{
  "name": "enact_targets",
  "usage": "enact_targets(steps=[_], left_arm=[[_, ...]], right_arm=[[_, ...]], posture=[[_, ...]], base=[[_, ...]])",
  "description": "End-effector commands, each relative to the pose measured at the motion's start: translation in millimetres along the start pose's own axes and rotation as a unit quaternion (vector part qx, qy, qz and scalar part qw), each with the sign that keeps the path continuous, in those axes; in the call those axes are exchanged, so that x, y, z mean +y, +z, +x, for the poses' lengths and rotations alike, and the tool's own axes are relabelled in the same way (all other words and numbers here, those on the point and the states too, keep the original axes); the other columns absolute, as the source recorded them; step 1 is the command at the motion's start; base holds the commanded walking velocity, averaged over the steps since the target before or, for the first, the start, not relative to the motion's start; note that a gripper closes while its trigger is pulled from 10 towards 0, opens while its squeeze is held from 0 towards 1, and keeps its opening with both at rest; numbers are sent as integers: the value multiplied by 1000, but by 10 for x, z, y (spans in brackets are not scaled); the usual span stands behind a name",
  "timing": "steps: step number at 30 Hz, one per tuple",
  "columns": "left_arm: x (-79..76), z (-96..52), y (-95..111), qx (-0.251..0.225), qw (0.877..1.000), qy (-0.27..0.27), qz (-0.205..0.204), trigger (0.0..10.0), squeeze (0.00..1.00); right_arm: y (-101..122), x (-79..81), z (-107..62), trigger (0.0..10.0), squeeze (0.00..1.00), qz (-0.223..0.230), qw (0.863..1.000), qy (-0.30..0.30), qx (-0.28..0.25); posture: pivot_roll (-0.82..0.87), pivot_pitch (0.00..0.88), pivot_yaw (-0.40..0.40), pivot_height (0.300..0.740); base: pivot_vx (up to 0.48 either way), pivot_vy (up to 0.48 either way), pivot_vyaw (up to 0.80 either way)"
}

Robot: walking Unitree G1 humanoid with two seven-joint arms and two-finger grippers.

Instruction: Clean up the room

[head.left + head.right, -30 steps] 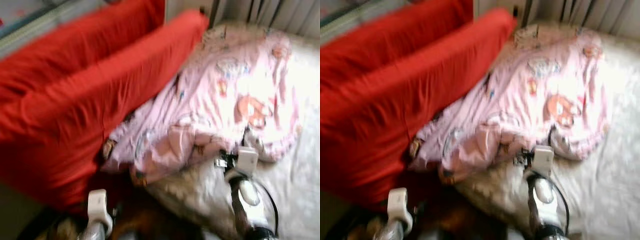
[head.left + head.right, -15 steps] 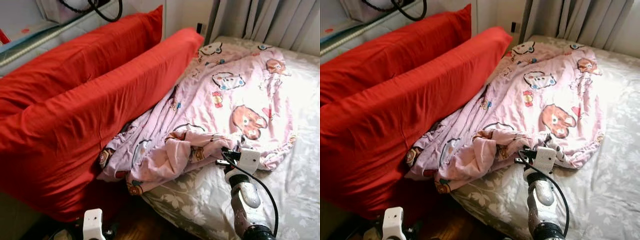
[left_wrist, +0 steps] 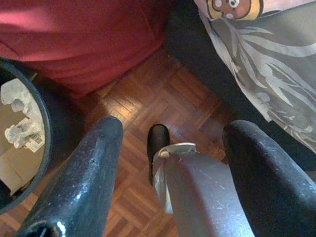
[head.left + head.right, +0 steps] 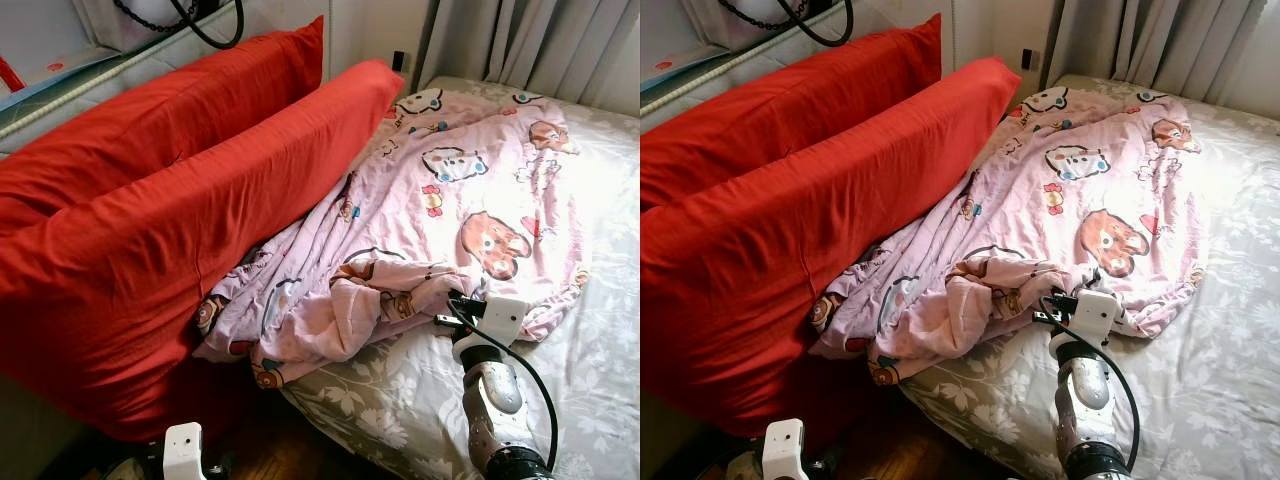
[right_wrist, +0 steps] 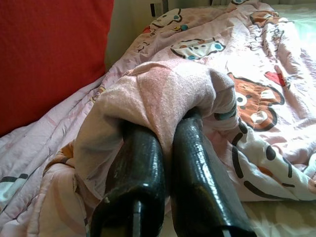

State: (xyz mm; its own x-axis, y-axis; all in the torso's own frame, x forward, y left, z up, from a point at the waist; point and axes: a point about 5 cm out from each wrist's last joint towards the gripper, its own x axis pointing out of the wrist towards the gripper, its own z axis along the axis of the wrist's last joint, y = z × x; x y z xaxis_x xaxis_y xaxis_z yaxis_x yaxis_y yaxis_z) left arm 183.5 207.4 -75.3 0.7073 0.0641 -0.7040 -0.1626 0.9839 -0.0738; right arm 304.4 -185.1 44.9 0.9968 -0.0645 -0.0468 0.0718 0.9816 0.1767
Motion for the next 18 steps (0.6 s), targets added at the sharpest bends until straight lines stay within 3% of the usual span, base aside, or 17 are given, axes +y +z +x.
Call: enact_targets(steps=[1,10,18], left_arm=[[16,-36,-124,24,1000,4,-4,10000,0],[34,-39,-127,25,1000,5,-2,10000,0],[43,-42,-134,28,1000,4,-1,10000,0]], right_arm=[[48,-12,5,10000,0,3,1000,-6,-17],[67,-34,10,10000,0,3,1000,-13,-22],[58,-19,10,10000,0,4,1000,-13,-20]], posture=[[89,168,12,740],[89,177,19,740],[92,187,23,740]], base=[[0,0,0],[0,0,0],[-260,0,0]])
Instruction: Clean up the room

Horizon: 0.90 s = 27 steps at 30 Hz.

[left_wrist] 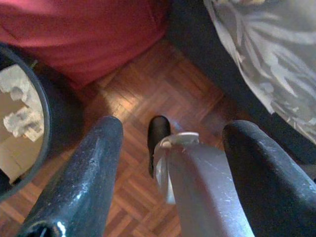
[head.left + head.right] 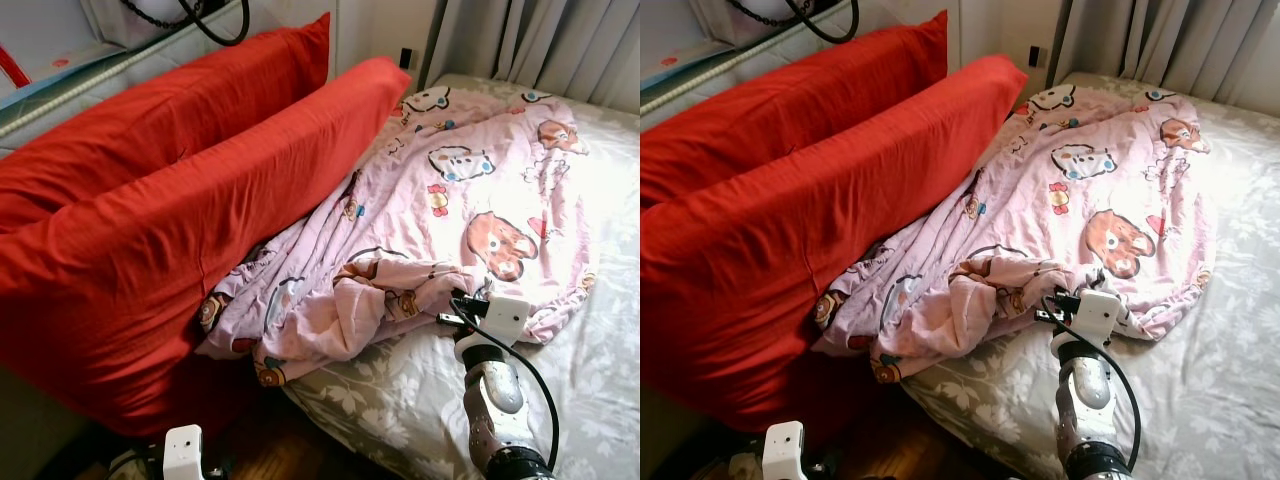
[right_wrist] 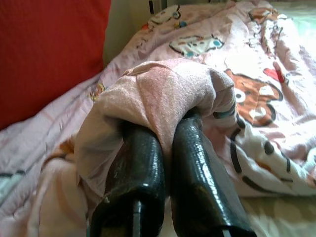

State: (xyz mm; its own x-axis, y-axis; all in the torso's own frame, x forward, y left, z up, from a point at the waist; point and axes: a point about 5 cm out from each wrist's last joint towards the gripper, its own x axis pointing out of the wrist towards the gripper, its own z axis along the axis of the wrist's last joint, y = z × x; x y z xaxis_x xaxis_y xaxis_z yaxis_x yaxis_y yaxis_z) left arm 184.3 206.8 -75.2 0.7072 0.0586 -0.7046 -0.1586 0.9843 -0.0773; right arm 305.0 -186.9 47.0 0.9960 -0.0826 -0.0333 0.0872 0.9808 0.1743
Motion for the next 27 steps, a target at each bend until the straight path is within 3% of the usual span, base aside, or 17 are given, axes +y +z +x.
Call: enact_targets(steps=[1,13,27], left_arm=[[50,-46,-140,27,1000,6,-1,10000,0],[116,-76,-191,35,999,14,-5,10000,0],[98,-68,-172,31,999,10,-1,10000,0]], right_arm=[[34,-5,4,10000,0,5,1000,-5,-12],[73,-43,18,10000,0,1,1000,-18,-20],[322,-123,88,10000,0,-11,996,-48,-74]], posture=[[92,187,23,740],[94,192,23,740],[90,195,28,740]], base=[[-277,0,0],[-283,0,0],[-285,0,0]])
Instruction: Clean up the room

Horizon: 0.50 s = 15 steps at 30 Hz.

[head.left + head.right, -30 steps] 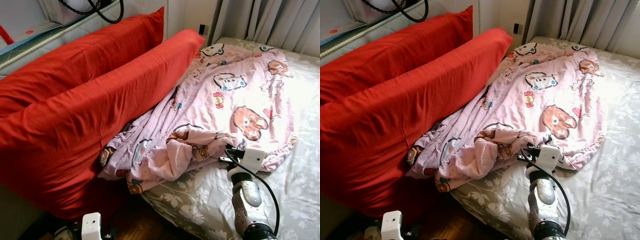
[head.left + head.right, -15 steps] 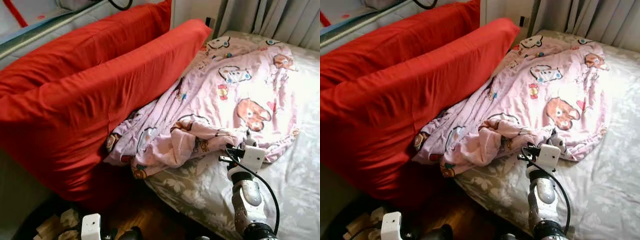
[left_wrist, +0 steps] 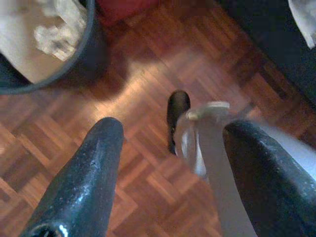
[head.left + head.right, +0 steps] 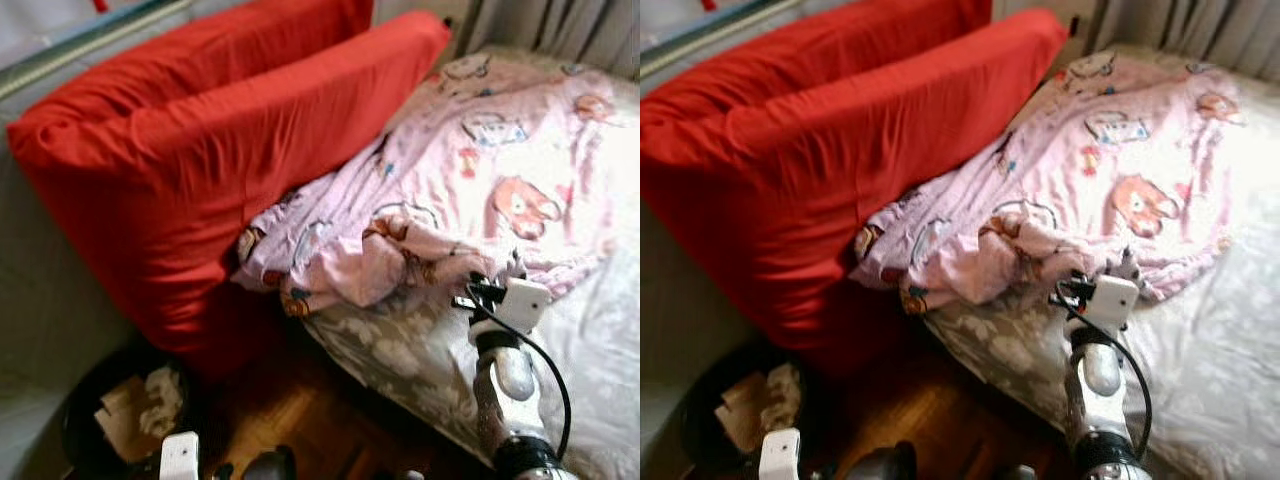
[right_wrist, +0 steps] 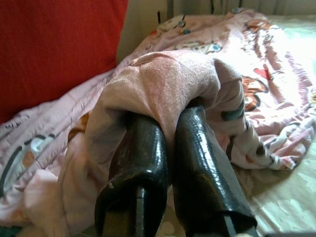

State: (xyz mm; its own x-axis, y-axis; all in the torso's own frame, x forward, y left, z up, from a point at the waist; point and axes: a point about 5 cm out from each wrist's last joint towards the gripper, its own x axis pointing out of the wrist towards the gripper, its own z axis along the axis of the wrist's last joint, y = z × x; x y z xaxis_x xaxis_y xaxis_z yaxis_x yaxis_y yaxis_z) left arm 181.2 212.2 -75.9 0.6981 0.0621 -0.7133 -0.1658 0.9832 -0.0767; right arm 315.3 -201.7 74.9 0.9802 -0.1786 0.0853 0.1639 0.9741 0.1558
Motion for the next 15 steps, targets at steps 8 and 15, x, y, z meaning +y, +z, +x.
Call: enact_targets(steps=[8,15], left_arm=[[40,-51,-149,24,1000,6,0,10000,0],[43,-53,-155,25,1000,6,2,10000,0]], right_arm=[[6,-16,-43,10000,0,1,1000,-10,-7],[10,2,-54,10000,0,3,1000,-7,-6]], posture=[[94,196,27,740],[93,193,29,740]], base=[[-282,0,0],[-282,0,0]])
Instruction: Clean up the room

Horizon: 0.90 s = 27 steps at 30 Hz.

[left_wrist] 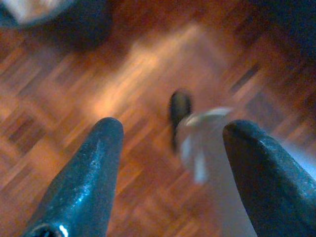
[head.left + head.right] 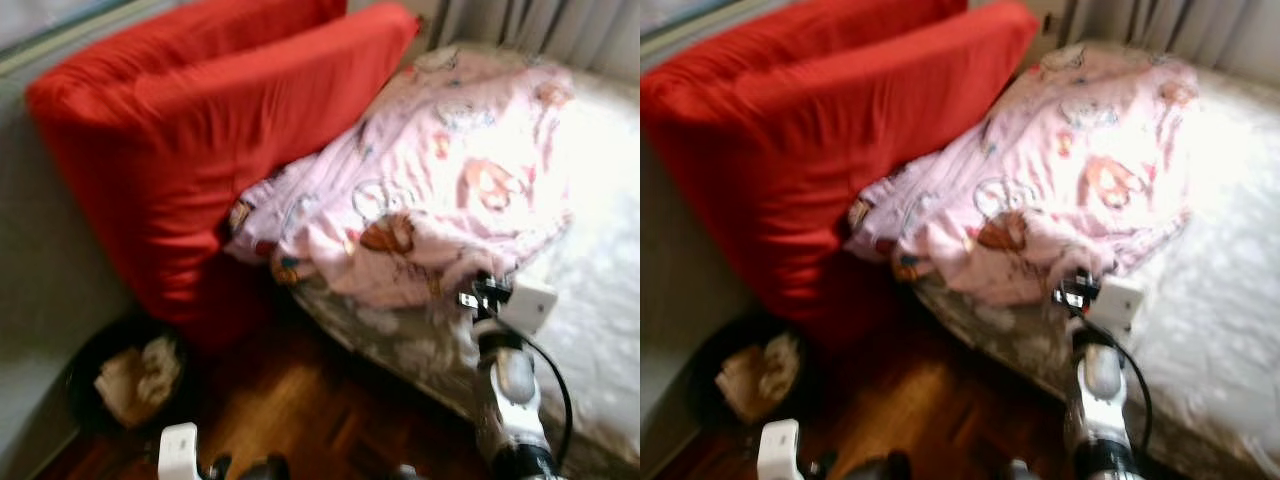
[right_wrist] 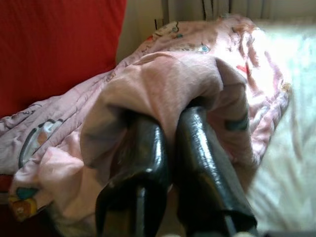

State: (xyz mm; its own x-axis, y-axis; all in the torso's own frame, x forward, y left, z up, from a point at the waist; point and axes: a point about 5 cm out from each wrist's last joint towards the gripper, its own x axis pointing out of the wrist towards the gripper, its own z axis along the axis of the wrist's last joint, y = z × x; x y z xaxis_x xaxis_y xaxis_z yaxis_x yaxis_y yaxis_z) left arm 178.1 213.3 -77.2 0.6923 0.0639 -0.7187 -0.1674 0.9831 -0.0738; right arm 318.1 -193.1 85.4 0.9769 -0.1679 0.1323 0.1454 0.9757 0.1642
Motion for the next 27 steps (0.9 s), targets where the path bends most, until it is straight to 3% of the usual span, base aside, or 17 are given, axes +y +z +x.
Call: enact_targets(steps=[1,10,18,22,27], left_arm=[[27,-40,-127,22,1000,5,2,10000,0],[18,-37,-127,25,1000,1,5,10000,0],[2,-37,-137,28,1000,-3,10,10000,0],[1,-41,-150,30,999,-5,14,10000,0],[0,-44,-158,33,999,-8,21,10000,0]], right_arm=[[-73,-96,-80,10000,0,-2,1000,-13,17],[-58,-192,-91,10000,0,-6,999,-38,20],[160,-183,-49,10000,0,-20,998,-39,-40],[316,-299,-39,10000,0,-42,993,-84,-76],[461,-290,-2,10000,0,-39,990,-86,-105]], posture=[[92,193,29,740],[91,192,29,740],[92,197,28,740],[91,197,29,740],[86,199,29,740]], base=[[-281,0,0],[-93,0,0],[0,0,0],[0,0,0],[0,0,0]])
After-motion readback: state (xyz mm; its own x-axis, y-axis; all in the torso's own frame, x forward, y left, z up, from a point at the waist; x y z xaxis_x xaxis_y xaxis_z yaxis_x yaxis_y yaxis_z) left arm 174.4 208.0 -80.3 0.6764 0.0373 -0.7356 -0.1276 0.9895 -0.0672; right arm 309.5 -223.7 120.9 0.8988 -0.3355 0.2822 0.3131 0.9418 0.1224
